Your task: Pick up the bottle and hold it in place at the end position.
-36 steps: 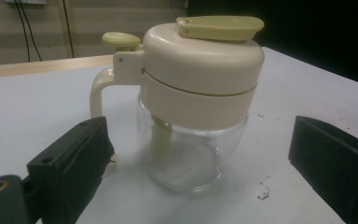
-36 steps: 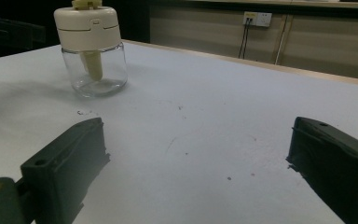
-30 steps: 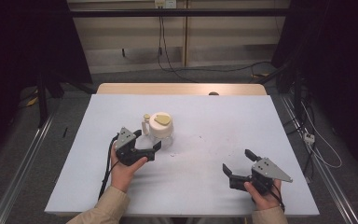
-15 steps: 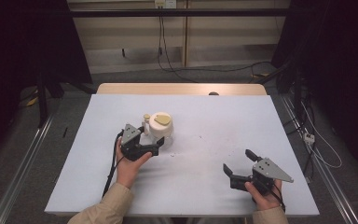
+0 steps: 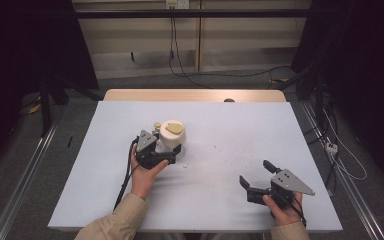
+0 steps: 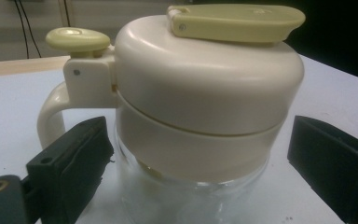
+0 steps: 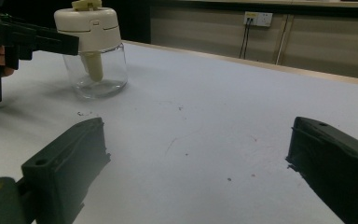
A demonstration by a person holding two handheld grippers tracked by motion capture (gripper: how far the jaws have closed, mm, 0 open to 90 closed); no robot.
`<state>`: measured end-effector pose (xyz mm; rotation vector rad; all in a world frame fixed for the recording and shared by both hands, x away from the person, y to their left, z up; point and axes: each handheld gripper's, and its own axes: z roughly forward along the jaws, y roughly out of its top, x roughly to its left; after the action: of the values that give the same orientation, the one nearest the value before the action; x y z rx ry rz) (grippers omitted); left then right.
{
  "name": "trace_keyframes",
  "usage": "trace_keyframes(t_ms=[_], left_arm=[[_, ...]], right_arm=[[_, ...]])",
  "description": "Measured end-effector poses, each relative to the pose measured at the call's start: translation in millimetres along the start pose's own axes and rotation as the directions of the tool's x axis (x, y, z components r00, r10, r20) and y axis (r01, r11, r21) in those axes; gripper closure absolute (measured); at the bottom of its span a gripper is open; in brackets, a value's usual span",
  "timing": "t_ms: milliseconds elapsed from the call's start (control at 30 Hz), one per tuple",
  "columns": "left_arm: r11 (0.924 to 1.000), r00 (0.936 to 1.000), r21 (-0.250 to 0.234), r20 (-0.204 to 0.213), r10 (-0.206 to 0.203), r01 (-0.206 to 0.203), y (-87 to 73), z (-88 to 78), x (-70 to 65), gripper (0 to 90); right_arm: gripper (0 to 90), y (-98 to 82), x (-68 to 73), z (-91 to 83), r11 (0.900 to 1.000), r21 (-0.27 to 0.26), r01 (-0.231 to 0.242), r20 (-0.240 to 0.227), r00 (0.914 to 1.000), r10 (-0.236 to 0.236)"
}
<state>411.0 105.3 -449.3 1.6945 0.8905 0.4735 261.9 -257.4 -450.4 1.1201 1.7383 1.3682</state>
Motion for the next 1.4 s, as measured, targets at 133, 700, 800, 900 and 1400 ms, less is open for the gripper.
trace_keyframes(t_ms=[133, 700, 800, 900, 1400], left_arm=[[1.0, 1.0, -0.002, -0.005, 0.0, 0.0, 0.1, 3.3, -0.7, 5.1], [0.9998, 0.9983, -0.013, -0.055, 0.017, -0.018, -2.0, 22.0, -5.1, 3.8], [0.9999, 0.9978, -0.012, -0.066, 0.011, -0.012, -1.8, 26.4, -6.4, 3.0], [0.9999, 0.9971, -0.012, -0.075, 0.008, -0.009, -1.2, 31.4, -7.8, 1.4], [0.9996, 0.9951, -0.026, -0.099, 0.006, -0.009, -0.4, 36.6, -9.1, 4.6]], right_arm=[[3.8, 0.1, 0.1, 0.0, 1.0, 0.0, -0.001, 0.0, 1.0, 0.001], [4.0, -0.5, -0.5, 0.3, 1.0, 0.004, -0.005, 0.004, 1.0, 0.005], [4.0, -0.6, -0.6, 0.2, 1.0, 0.004, -0.007, 0.005, 1.0, 0.007], [4.0, -0.7, -1.2, -0.2, 1.0, 0.003, -0.008, 0.008, 0.9999, 0.008], [4.2, -1.0, -1.6, -0.1, 1.0, 0.005, -0.007, 0.012, 0.9999, 0.007]])
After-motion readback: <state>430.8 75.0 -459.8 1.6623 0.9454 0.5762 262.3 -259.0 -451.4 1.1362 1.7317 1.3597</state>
